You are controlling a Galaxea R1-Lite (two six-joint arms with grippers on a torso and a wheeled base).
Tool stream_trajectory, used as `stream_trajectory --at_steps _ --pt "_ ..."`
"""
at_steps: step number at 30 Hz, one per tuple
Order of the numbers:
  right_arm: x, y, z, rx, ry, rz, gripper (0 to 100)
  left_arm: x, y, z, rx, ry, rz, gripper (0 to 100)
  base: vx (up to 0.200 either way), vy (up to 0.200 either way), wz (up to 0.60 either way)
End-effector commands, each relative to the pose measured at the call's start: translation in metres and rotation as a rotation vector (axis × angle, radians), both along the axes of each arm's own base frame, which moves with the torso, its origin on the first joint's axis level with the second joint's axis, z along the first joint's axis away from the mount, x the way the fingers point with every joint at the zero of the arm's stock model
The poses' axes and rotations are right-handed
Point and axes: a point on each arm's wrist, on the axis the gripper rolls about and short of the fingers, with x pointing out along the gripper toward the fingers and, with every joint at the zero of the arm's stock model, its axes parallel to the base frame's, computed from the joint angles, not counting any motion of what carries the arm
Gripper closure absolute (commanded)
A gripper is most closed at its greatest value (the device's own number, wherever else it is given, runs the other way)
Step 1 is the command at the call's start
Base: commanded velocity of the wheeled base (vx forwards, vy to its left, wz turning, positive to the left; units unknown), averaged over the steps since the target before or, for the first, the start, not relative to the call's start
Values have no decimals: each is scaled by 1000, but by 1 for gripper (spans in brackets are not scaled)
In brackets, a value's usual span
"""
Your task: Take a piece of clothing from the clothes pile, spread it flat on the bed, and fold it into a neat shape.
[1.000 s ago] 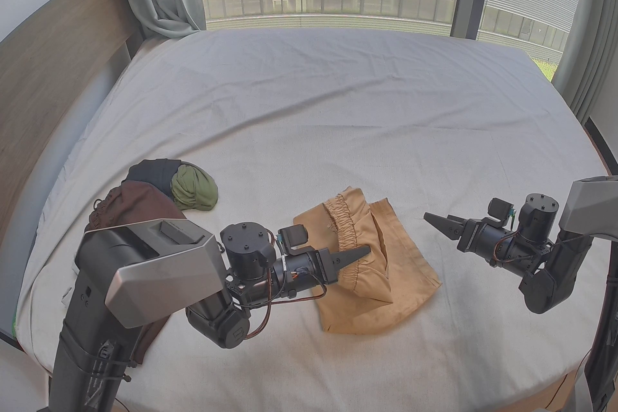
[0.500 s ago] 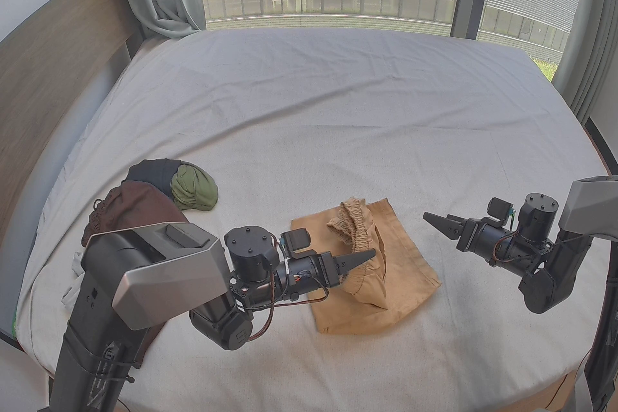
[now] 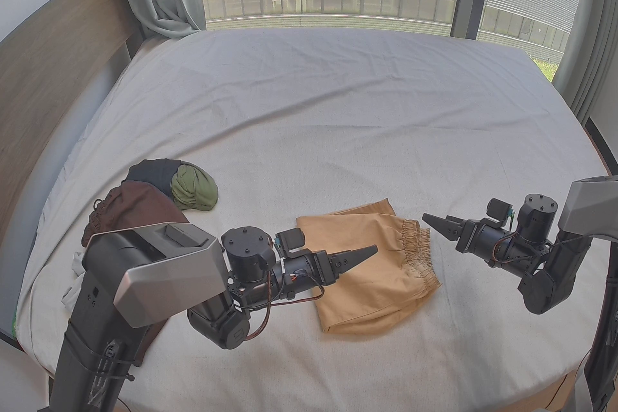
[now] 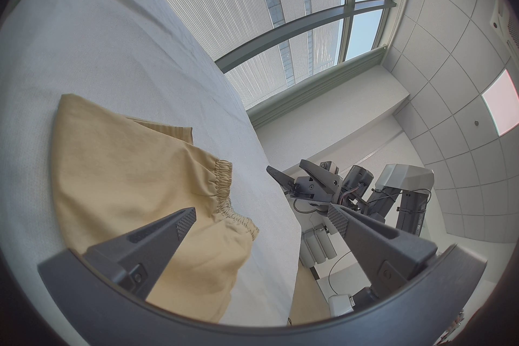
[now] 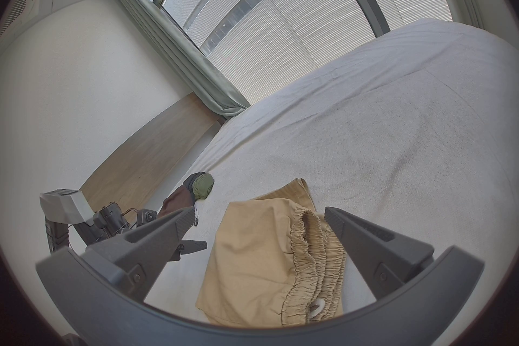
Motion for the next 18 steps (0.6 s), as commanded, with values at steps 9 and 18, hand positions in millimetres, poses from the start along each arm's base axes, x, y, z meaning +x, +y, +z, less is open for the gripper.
stream_trajectory --at_steps 9,18 --pt "-2 3 -1 -3 5 11 0 -10 35 40 7 -34 54 0 0 0 0" --pt "-5 4 1 -5 4 16 0 -35 92 89 8 -70 85 0 0 0 0"
